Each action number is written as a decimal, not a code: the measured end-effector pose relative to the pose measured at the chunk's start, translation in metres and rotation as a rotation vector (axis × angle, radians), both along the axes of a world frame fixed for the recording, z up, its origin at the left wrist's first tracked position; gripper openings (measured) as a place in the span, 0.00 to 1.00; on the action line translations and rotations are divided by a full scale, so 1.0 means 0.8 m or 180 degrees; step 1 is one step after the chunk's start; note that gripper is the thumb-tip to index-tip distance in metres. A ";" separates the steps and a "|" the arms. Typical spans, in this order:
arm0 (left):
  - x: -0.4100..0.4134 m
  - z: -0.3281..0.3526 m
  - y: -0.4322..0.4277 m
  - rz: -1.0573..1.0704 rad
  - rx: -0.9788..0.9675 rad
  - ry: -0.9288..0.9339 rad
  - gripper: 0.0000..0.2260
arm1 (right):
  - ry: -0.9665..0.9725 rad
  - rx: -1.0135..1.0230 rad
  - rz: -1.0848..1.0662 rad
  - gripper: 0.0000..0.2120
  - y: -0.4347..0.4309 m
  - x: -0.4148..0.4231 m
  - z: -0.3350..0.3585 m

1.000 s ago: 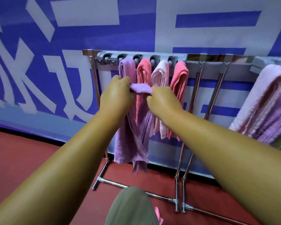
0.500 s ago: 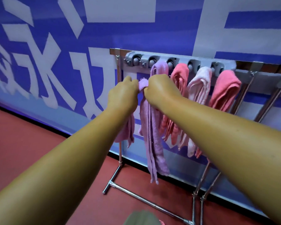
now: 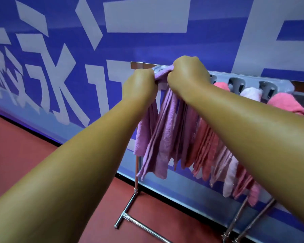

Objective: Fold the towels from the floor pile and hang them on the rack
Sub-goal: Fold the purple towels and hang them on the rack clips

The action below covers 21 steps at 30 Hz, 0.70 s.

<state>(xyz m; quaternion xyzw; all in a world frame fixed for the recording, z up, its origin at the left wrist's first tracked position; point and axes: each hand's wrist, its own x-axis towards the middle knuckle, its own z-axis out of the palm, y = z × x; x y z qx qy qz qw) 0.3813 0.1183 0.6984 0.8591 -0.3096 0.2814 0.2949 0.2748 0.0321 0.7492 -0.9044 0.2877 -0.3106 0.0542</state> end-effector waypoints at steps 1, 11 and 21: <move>0.005 0.004 -0.006 0.0045 0.0004 0.0042 0.06 | -0.0001 -0.0032 -0.0028 0.07 -0.005 0.004 0.002; 0.025 0.018 -0.046 0.0224 0.0549 0.0365 0.07 | 0.0417 -0.0424 -0.0234 0.06 -0.036 0.023 -0.008; 0.025 -0.014 -0.045 0.0171 0.0785 0.0254 0.12 | 0.0789 -0.0326 -0.0009 0.16 -0.017 0.023 -0.023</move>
